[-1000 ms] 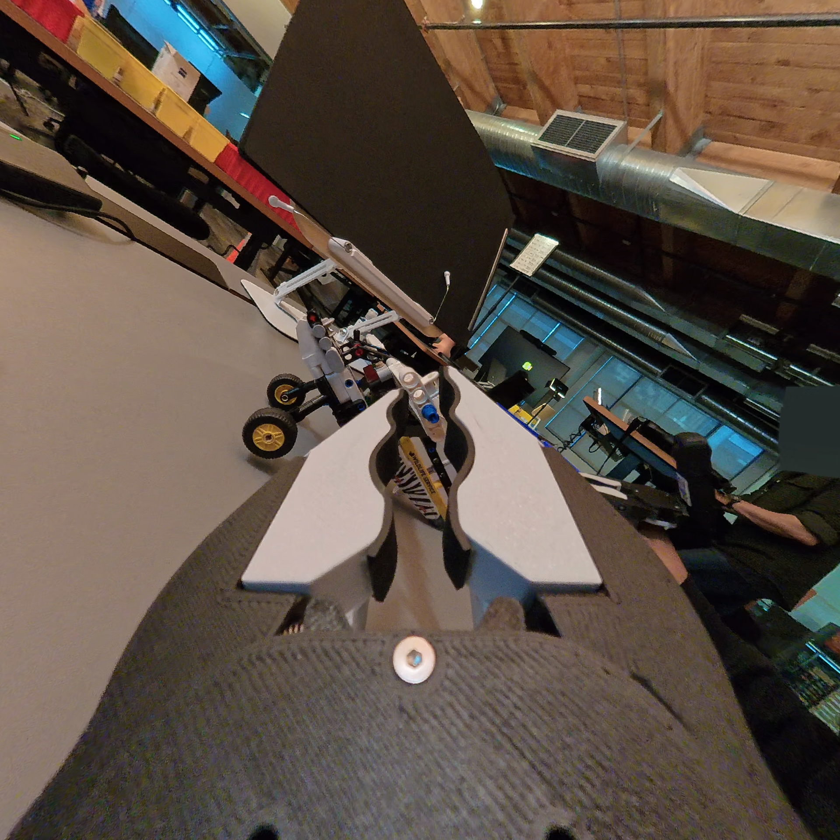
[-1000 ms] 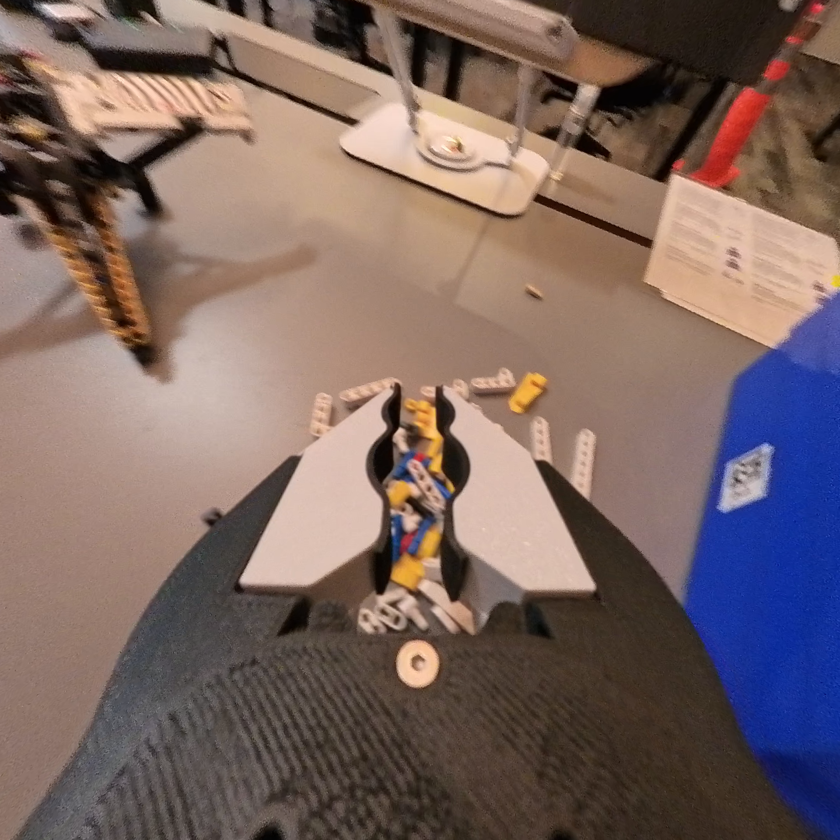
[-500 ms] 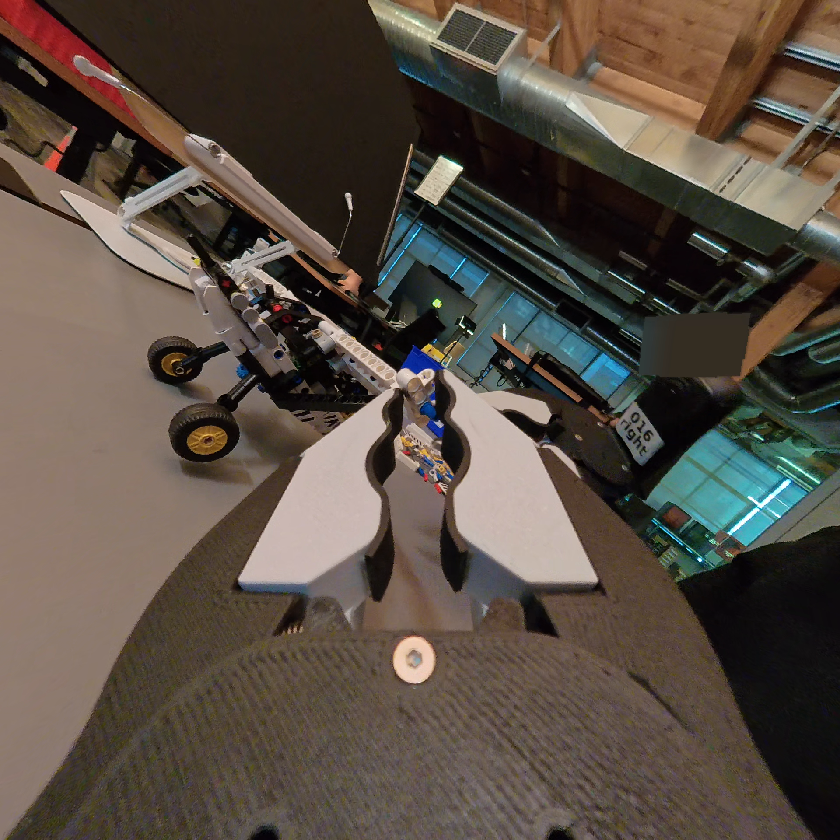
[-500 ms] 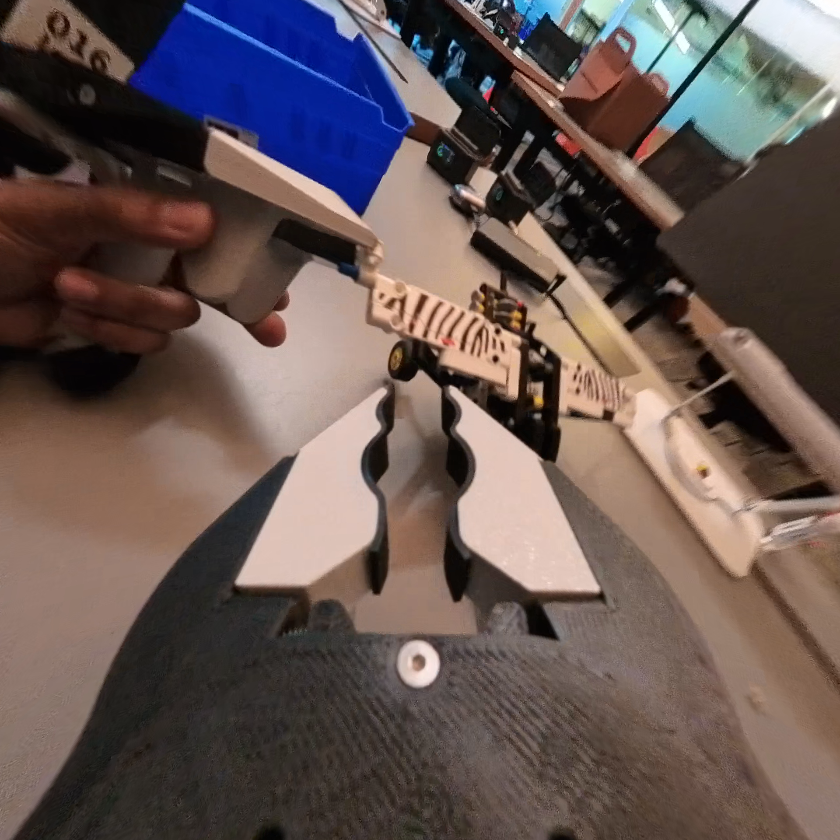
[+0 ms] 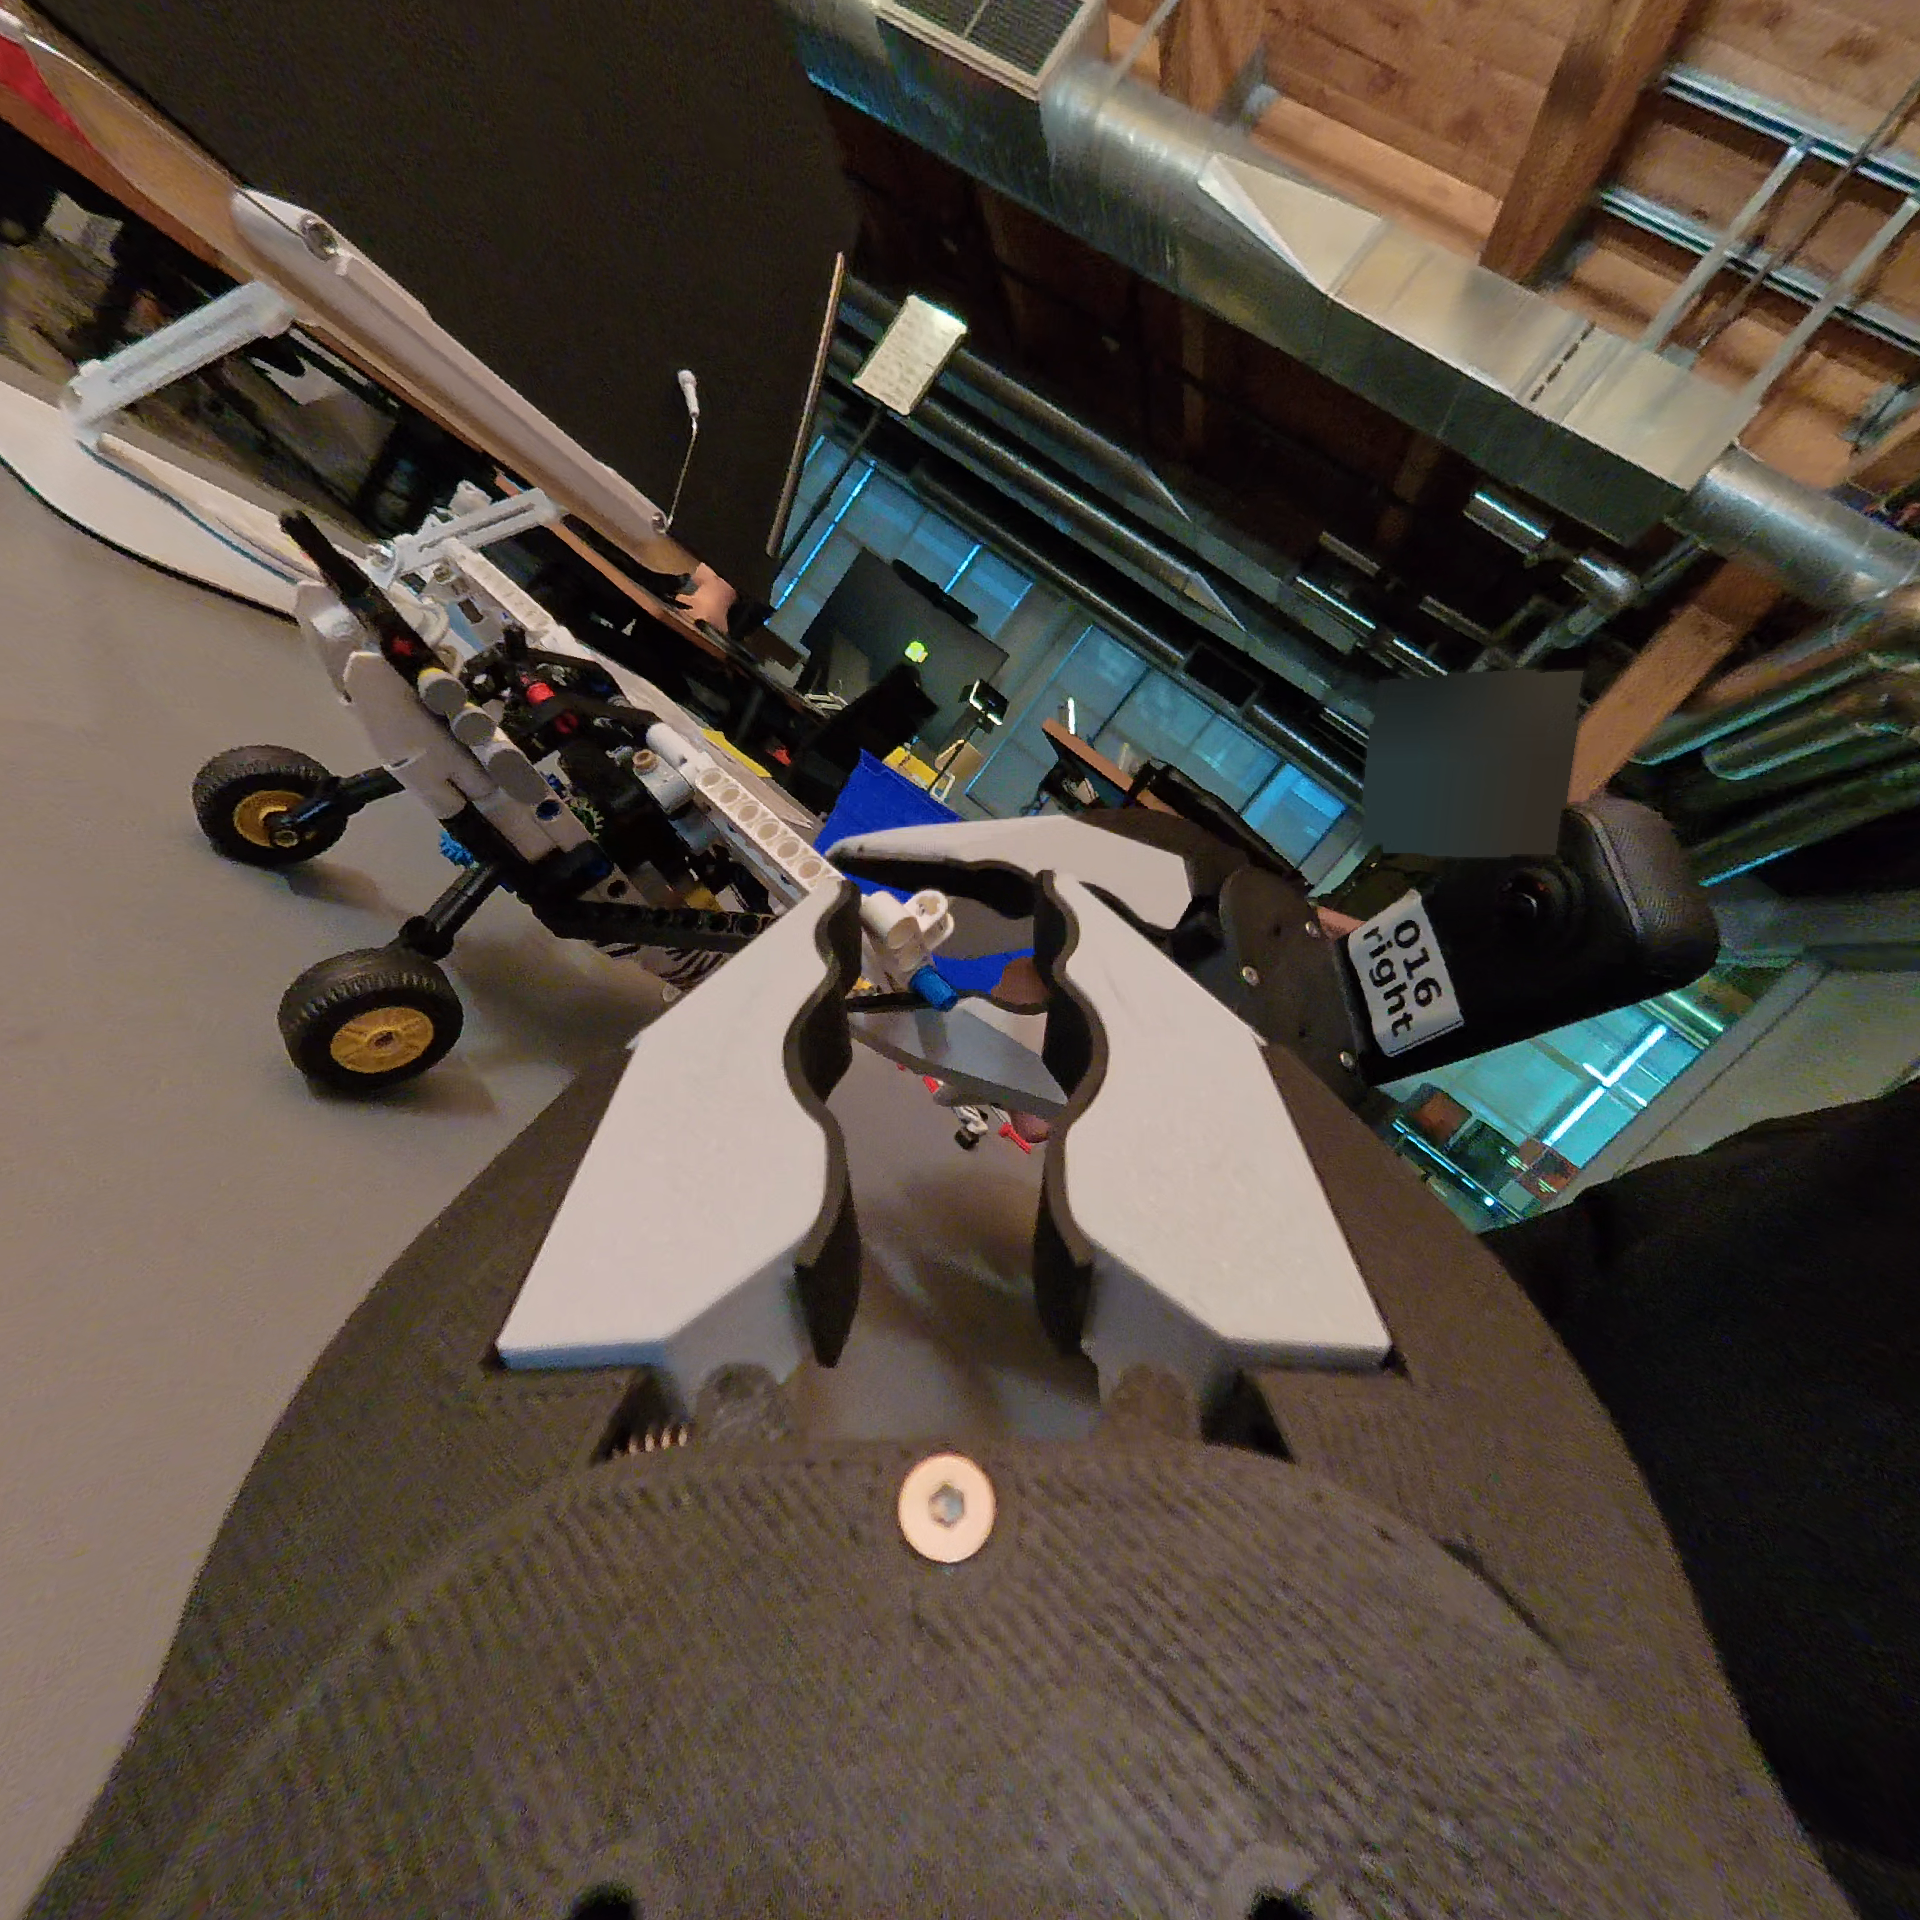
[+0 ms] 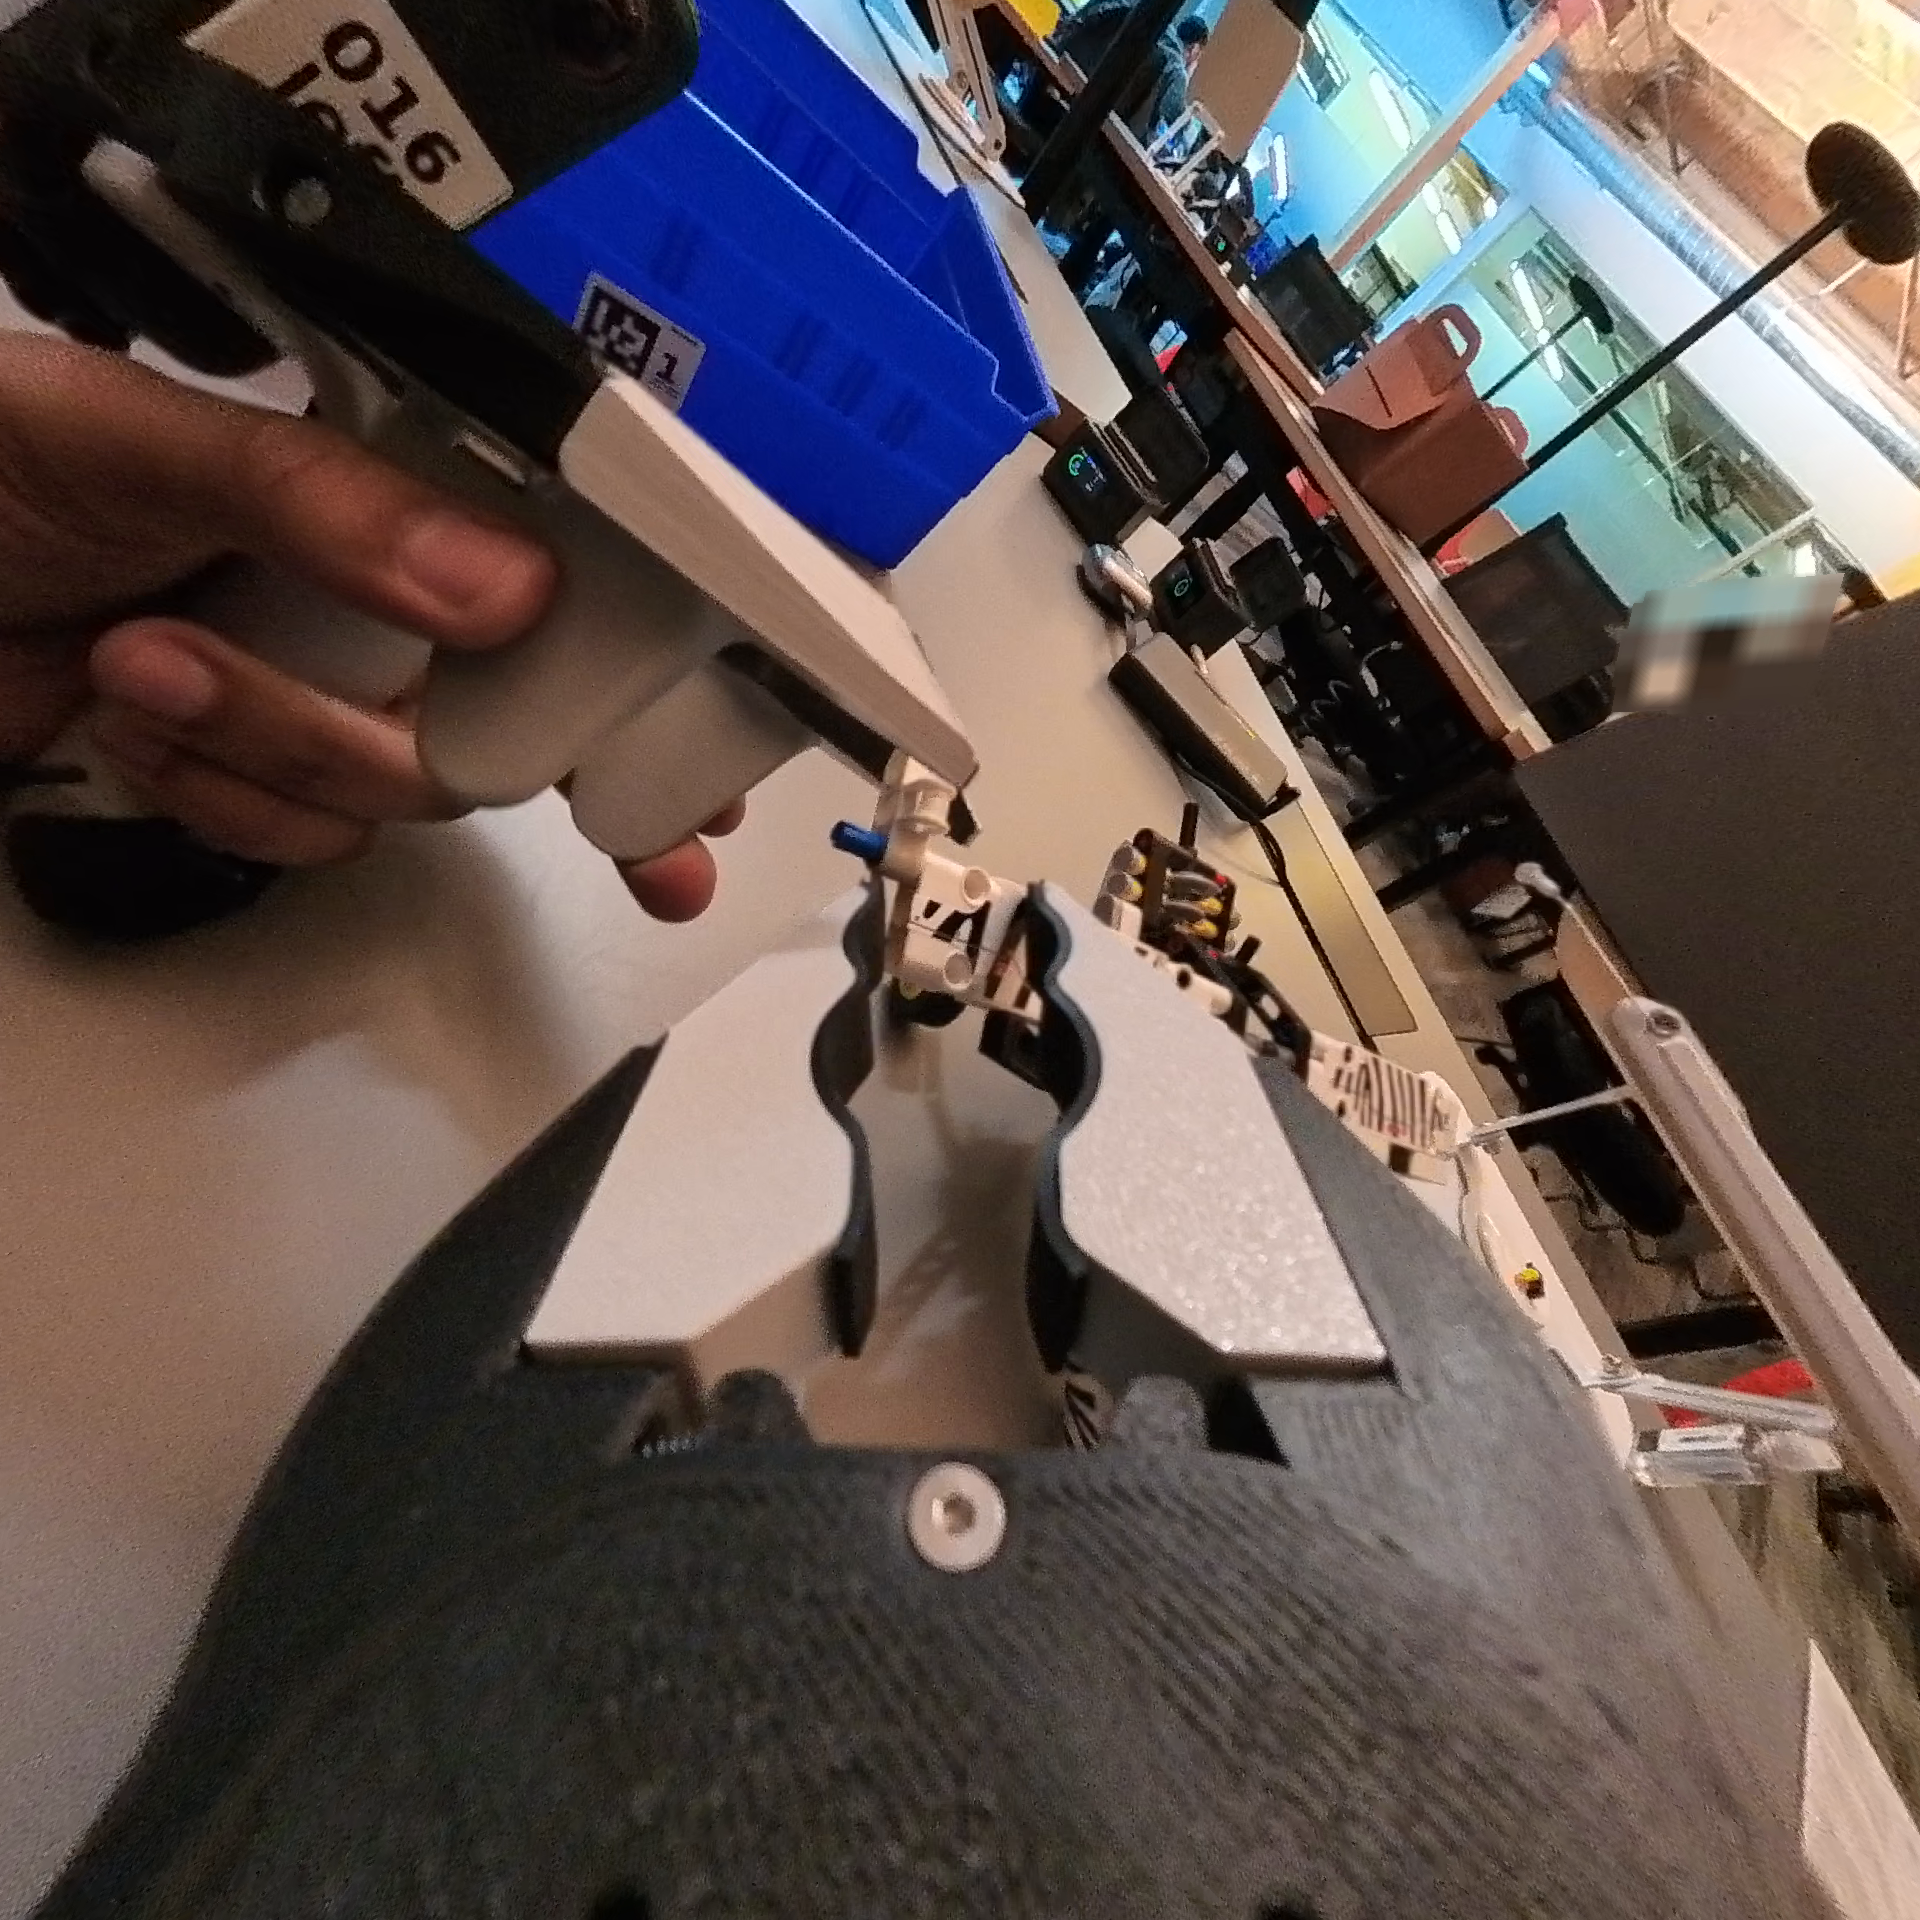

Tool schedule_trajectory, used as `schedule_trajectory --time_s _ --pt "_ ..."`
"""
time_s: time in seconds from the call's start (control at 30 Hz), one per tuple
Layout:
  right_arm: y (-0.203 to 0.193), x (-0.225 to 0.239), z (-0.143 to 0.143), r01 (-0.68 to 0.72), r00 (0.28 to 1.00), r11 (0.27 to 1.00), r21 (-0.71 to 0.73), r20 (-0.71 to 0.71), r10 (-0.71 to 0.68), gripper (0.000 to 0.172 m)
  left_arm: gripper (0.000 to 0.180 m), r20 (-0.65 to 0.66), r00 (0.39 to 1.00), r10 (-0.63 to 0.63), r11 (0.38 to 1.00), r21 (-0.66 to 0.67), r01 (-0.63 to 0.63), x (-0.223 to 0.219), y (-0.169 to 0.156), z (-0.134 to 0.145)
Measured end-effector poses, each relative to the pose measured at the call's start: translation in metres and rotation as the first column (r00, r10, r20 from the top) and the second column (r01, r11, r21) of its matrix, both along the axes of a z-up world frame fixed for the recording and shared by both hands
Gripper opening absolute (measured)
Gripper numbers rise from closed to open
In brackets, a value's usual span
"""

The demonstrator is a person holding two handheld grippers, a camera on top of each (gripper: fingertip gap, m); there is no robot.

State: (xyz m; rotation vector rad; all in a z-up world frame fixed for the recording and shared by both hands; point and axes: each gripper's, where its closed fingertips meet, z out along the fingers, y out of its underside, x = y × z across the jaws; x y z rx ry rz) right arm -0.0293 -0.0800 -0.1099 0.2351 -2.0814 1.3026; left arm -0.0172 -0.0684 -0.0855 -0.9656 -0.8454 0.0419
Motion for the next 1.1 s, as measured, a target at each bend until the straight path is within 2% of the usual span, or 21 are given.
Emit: schedule_trajectory --time_s 0.13,0.2,0.27,0.33,0.4,0.47,0.53,0.57,0.7,0.8,0.83,0.93,1.1 --pt "0.014 0.003 -0.005 -0.04 0.999 0.999 0.013 0.019 0.04 0.024 0.029 -0.031 0.999 -0.01 1.0 0.024 0.011 0.004 -0.002 0.005" --pt "0.023 0.004 -0.005 -0.065 0.997 0.998 0.007 0.044 0.065 0.022 0.031 -0.043 0.997 -0.063 0.998 0.022 0.064 0.011 0.0 0.007" --pt "0.033 0.007 -0.004 -0.093 0.993 0.996 -0.004 0.078 0.093 0.018 0.035 -0.023 0.993 -0.12 0.99 -0.076 0.118 0.018 0.007 0.0" --pt "0.042 0.008 -0.004 -0.119 0.987 0.993 -0.012 0.107 0.12 0.015 0.038 0.0 0.992 -0.127 0.961 -0.248 0.123 0.022 0.014 -0.009" --pt "0.048 0.009 -0.003 -0.136 0.981 0.99 -0.023 0.133 0.138 0.014 0.043 -0.015 0.992 -0.129 0.887 -0.448 0.109 0.024 0.022 -0.015" --pt "0.051 0.009 -0.003 -0.147 0.976 0.988 -0.037 0.155 0.151 0.014 0.048 -0.025 0.989 -0.142 0.771 -0.63 0.095 0.02 0.028 -0.022" --pt "0.052 0.009 -0.003 -0.151 0.972 0.987 -0.054 0.172 0.158 0.014 0.047 -0.037 0.984 -0.175 0.675 -0.732 0.092 0.012 0.033 -0.024" --pt "0.053 0.009 -0.002 -0.15 0.971 0.987 -0.063 0.179 0.16 0.014 0.043 -0.042 0.977 -0.207 0.669 -0.735 0.11 0.01 0.037 -0.021" --pt "0.055 0.01 -0.002 -0.156 0.953 0.98 -0.125 0.241 0.182 0.011 0.025 -0.021 0.919 -0.393 0.725 -0.623 0.295 0.017 0.051 -0.002" --pt "0.056 0.01 0.0 -0.166 0.932 0.971 -0.171 0.294 0.211 0.011 0.03 -0.032 0.917 -0.397 0.686 -0.674 0.274 0.012 0.048 -0.013" --pt "0.057 0.009 0.0 -0.168 0.929 0.97 -0.175 0.302 0.215 0.012 0.036 -0.058 0.921 -0.385 0.691 -0.68 0.245 0.01 0.047 -0.014" --pt "0.058 0.008 -0.001 -0.164 0.928 0.969 -0.183 0.306 0.215 0.016 0.036 -0.081 0.918 -0.388 0.714 -0.656 0.244 0.012 0.047 -0.013" --pt "0.057 0.01 -0.002 -0.167 0.907 0.957 -0.236 0.344 0.243 0.021 0.019 -0.056 0.917 -0.394 0.691 -0.676 0.256 0.011 0.047 -0.023"
